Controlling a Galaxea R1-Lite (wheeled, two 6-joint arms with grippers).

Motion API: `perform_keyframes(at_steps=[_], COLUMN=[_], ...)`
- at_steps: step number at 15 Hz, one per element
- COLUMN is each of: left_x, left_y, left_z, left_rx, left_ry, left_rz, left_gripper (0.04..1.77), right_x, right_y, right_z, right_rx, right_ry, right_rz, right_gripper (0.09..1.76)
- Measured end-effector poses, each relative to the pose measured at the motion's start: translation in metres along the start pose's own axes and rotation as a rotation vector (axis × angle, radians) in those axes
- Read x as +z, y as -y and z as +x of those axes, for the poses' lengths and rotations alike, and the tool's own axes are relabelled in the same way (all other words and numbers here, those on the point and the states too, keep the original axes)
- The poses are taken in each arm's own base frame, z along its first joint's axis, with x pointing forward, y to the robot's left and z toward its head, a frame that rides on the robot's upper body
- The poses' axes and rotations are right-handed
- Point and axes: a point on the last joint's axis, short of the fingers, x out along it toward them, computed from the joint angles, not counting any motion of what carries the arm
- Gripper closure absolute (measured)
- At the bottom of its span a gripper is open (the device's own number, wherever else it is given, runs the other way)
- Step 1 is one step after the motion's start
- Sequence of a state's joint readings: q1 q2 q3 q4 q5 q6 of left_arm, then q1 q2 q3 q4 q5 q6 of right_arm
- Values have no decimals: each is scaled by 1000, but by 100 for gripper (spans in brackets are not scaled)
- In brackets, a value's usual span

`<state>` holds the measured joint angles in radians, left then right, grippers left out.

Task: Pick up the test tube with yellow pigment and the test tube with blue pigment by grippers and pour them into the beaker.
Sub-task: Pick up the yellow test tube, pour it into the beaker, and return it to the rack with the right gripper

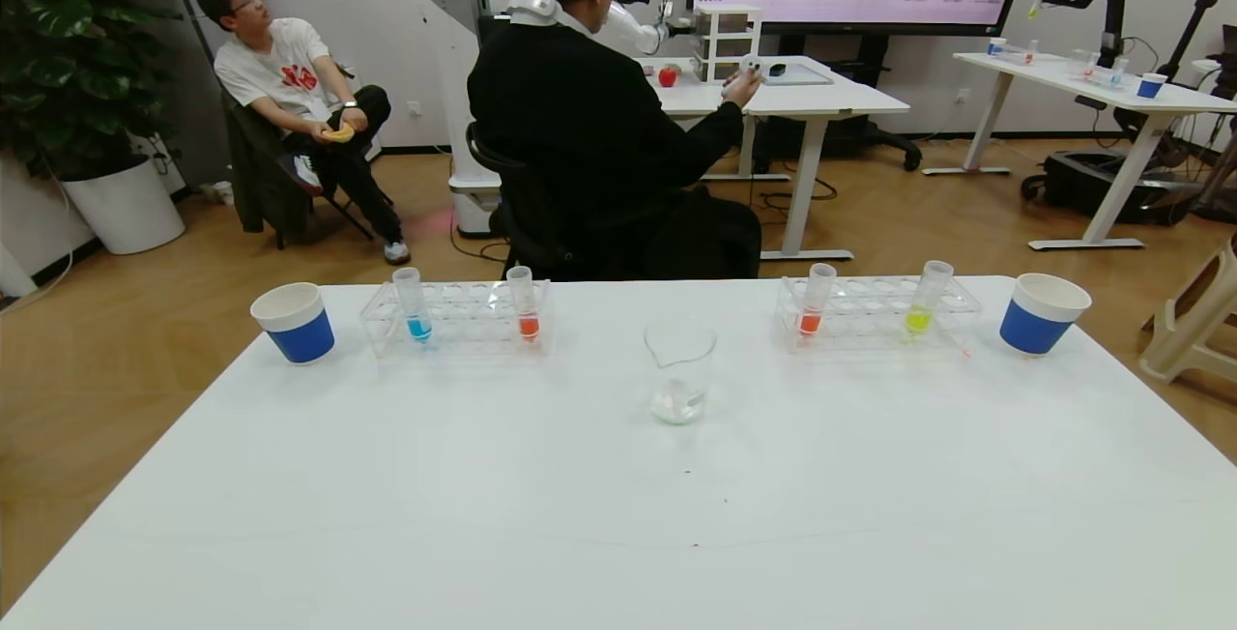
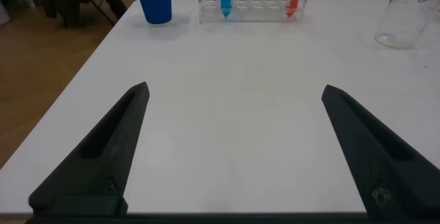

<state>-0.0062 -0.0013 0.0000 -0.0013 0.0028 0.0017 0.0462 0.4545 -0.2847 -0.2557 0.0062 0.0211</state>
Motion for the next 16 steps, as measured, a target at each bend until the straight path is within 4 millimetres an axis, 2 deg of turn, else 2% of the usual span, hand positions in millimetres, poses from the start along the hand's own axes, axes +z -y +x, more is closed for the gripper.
perform_keyframes(at_steps=[3,6,10,13,16], left_x=[0,0,0,0,0], left_y=[0,0,0,0,0], left_z=[0,0,0,0,0], left_rx=[0,0,0,0,0], left_ry=[0,0,0,0,0], left_rz=[0,0,0,0,0], left_gripper=[6,6,6,6,6], right_x=[11,6,-24,-54,-92], right_y=[0,5,20,35,47], right_z=[56,119,195,244,275], right_rx=[-5,-17,-11,-18,-4], right_ry=[-47,-95,-147,-102,-97], right_rz=[6,16,25,21,22], right_gripper=[11,11,11,11,11])
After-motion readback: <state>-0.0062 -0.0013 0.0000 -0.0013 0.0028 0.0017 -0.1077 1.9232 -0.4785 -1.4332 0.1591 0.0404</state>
